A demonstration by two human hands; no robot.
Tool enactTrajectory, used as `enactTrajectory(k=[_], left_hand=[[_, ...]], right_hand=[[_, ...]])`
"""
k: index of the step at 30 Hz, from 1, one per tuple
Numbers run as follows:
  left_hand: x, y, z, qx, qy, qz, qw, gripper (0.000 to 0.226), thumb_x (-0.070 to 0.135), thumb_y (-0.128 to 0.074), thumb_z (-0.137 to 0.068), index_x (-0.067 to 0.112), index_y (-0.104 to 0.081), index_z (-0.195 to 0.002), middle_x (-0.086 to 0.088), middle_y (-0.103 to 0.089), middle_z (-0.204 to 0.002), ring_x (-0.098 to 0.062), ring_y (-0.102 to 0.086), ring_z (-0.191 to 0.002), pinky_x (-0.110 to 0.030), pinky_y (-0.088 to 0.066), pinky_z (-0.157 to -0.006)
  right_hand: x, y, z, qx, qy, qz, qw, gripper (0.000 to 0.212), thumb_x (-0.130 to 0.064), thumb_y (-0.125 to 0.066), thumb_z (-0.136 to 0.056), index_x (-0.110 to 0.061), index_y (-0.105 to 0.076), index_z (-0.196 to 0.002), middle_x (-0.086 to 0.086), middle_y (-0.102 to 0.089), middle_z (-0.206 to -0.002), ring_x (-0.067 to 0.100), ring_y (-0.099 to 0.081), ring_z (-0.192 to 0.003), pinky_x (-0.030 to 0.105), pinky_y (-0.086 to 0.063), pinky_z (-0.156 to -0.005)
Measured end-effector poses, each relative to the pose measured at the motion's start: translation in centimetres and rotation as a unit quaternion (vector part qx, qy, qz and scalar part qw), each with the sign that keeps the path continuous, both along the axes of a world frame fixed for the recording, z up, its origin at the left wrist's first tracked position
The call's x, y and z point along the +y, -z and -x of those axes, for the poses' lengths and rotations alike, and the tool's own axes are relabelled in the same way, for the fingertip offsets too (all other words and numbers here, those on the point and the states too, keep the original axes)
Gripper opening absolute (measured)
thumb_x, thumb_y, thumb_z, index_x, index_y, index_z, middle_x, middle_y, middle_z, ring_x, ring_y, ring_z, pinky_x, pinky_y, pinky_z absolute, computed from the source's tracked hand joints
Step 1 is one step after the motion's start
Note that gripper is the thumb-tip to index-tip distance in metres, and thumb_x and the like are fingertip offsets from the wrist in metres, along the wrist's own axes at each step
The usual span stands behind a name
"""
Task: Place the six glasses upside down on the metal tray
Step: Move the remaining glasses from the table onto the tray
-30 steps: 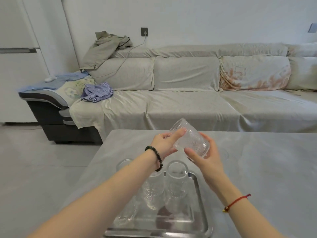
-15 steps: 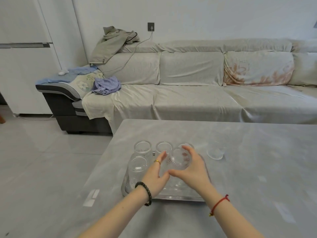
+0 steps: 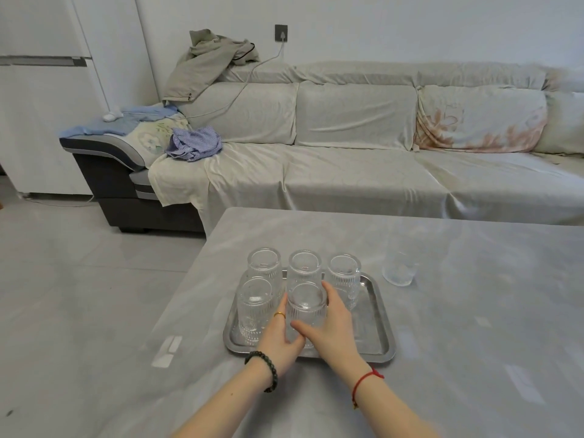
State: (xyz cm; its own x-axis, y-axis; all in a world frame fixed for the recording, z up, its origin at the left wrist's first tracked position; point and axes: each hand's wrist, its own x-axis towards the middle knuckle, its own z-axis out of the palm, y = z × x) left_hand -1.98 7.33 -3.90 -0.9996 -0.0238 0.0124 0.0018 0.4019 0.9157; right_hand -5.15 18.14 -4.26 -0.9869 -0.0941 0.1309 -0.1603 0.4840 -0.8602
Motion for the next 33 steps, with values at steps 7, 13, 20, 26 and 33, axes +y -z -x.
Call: enactTrajectory(k=[7,13,20,26,33], left_hand=[[-0.9,0.5,-2.4,0.017,0.002,0.025,1.000,0.069,0.011,-0.051,-0.083,0.026,-0.013,-0.139,0.023,-0.029,-0.129,0.022,-0.044,-0.083,-0.010,-0.046,-0.083],[-6.9,1.0,-4.6,0.159,-0.017,0.086,0.983,0.040,0.044,-0.047,-0.077,0.056,-0.044,-0.116,0.033,-0.051,-0.121,0.009,-0.051,-0.111,-0.002,-0.033,-0.094],[-11.4,2.1,-2.1,-0.040,-0.077,0.242,0.966,0.106,0.071,-0.056,-0.061,0.017,-0.013,-0.142,-0.004,-0.025,-0.151,-0.021,-0.025,-0.137,-0.033,-0.019,-0.113],[-10.5,2.9,-0.9,-0.072,-0.007,0.390,0.918,0.143,0.098,-0.016,-0.024,0.022,0.006,-0.142,0.005,-0.007,-0.155,-0.007,-0.004,-0.141,-0.029,0.007,-0.115],[-10.8,3.6,-0.3,-0.059,-0.004,0.406,0.912,0.138,0.097,-0.009,-0.028,0.020,0.007,-0.142,0.008,-0.005,-0.154,0.008,0.005,-0.124,-0.027,0.009,-0.114]], right_hand=[[0.0,1.6,0.1,-0.020,0.000,0.006,1.000,0.087,-0.034,-0.079,-0.058,-0.015,-0.038,-0.132,0.002,-0.052,-0.133,0.019,-0.046,-0.124,0.041,-0.038,-0.106],[3.9,-0.8,1.2,-0.084,-0.080,0.053,0.992,0.076,-0.017,-0.080,-0.065,-0.012,-0.041,-0.131,-0.003,-0.050,-0.119,0.016,-0.051,-0.113,0.027,-0.044,-0.098],[12.4,-2.0,5.5,-0.011,0.174,0.130,0.976,0.053,-0.016,-0.072,-0.074,-0.009,-0.046,-0.120,0.012,-0.053,-0.110,0.024,-0.057,-0.093,0.024,-0.048,-0.075],[14.7,0.5,10.5,-0.058,0.208,0.084,0.973,0.088,-0.022,-0.075,-0.071,-0.011,-0.020,-0.138,0.016,-0.034,-0.142,0.031,-0.038,-0.129,0.043,-0.035,-0.108],[14.2,2.6,14.9,-0.065,0.246,0.103,0.961,0.091,-0.020,-0.079,-0.067,-0.005,-0.021,-0.136,0.015,-0.035,-0.143,0.029,-0.034,-0.132,0.039,-0.028,-0.112]])
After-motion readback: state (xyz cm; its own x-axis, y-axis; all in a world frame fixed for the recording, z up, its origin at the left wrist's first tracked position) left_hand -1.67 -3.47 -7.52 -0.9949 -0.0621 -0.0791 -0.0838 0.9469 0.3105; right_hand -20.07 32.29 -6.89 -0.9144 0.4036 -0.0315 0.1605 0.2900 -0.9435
